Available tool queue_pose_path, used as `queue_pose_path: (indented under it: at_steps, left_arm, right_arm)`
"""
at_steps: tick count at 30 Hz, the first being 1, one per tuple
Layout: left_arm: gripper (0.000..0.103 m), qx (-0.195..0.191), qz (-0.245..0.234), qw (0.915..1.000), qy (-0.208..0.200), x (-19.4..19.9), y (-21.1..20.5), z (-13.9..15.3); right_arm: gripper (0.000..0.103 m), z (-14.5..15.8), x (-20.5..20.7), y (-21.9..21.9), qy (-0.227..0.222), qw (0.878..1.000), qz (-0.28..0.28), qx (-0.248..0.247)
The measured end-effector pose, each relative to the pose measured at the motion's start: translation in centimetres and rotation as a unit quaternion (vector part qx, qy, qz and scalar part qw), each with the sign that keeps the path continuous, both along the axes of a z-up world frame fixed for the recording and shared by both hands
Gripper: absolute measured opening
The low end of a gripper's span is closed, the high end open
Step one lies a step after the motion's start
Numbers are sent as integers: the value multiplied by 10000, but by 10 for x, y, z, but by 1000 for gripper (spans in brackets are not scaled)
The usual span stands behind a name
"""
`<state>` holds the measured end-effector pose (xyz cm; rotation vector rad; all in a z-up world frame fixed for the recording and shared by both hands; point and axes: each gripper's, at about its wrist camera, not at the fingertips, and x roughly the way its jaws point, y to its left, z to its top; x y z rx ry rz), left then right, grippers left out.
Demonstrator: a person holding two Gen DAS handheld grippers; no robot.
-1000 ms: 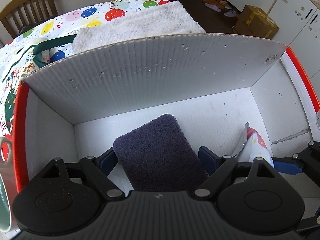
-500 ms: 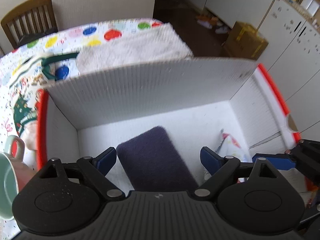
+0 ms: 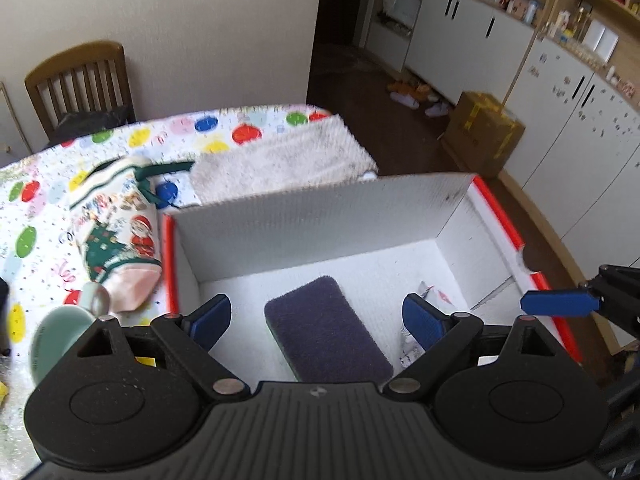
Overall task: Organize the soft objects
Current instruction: 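Grasp the Christmas tote with the left tool while the right tool grasps the white towel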
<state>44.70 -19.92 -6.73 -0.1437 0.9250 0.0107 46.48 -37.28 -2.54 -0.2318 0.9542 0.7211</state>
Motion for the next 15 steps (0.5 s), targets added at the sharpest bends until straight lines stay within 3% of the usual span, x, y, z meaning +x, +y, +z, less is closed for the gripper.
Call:
queue_pose_path:
  at_steps: [8,10,15]
  left_arm:
    - [93,-87,123,9989,-446,-28,17,38]
    - [101,7,174,9985,-523,-32,21,46]
    - [101,-27,343,9970,-691,-37,44,66]
  right_arm:
    - [92,23,-4,-6,-155,9995,-15,273]
    - [96,30,-3,-8,-197,9992,3,333]
    - [100,51,5,-8,-391,9985,45,377]
